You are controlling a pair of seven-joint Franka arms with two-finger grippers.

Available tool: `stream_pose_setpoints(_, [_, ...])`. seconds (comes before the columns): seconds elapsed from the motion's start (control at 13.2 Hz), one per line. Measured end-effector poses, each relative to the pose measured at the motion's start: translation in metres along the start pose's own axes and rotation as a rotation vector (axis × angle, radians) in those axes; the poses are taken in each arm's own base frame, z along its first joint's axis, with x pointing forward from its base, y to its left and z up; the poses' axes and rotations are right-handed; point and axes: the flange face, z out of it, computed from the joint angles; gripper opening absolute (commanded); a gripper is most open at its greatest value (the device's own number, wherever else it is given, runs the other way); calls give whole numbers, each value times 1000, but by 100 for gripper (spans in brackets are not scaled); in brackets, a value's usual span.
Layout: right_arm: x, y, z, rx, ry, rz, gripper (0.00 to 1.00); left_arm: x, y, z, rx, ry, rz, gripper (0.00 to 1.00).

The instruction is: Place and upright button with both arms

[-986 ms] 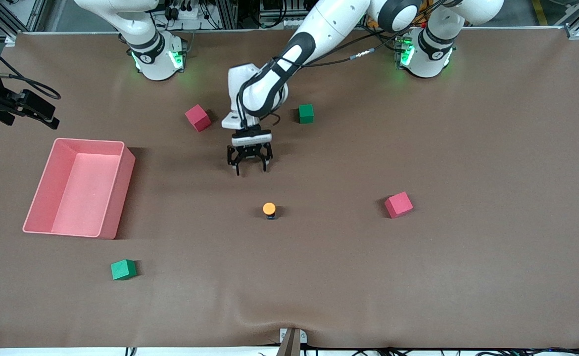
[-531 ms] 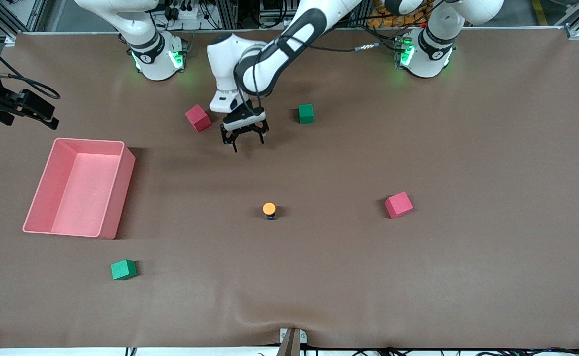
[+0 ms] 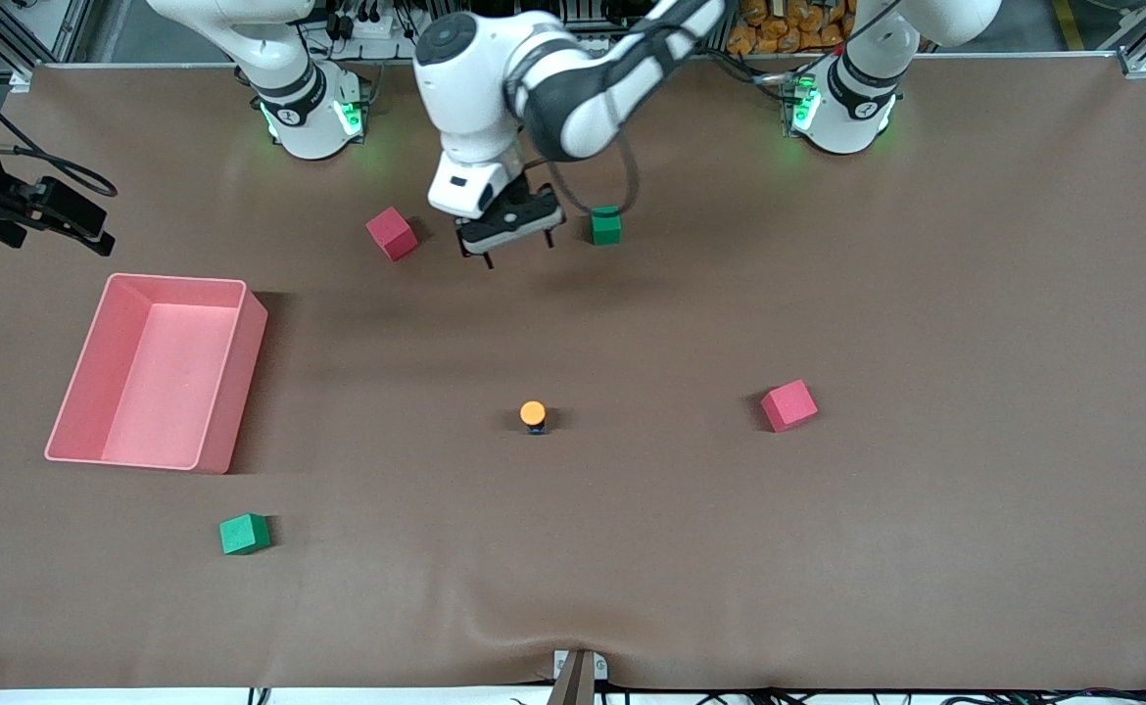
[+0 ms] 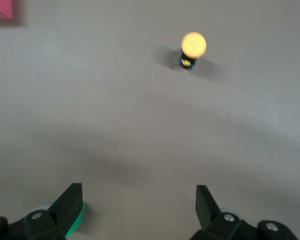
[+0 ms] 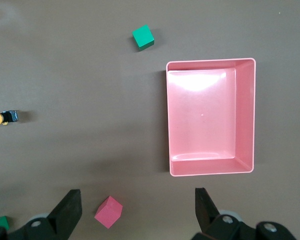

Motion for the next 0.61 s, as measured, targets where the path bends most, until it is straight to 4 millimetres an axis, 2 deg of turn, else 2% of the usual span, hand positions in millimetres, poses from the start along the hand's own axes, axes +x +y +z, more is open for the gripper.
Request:
stream_pose_setpoints(0.15, [0, 1, 0, 0, 1, 1, 100, 55, -35, -43, -17, -47, -11, 100])
stream_pose_setpoints(0.3, [0, 2, 0, 0, 1, 4, 100, 98, -74, -78, 2, -59, -38, 100])
stream_pose_setpoints(0.46, [0, 3, 0, 0, 1, 5, 100, 133, -113, -102, 31, -77, 4, 100])
stream_pose_setpoints(0.61, [0, 3, 0, 0, 0, 5, 100, 162, -152, -117, 67, -117, 57, 100])
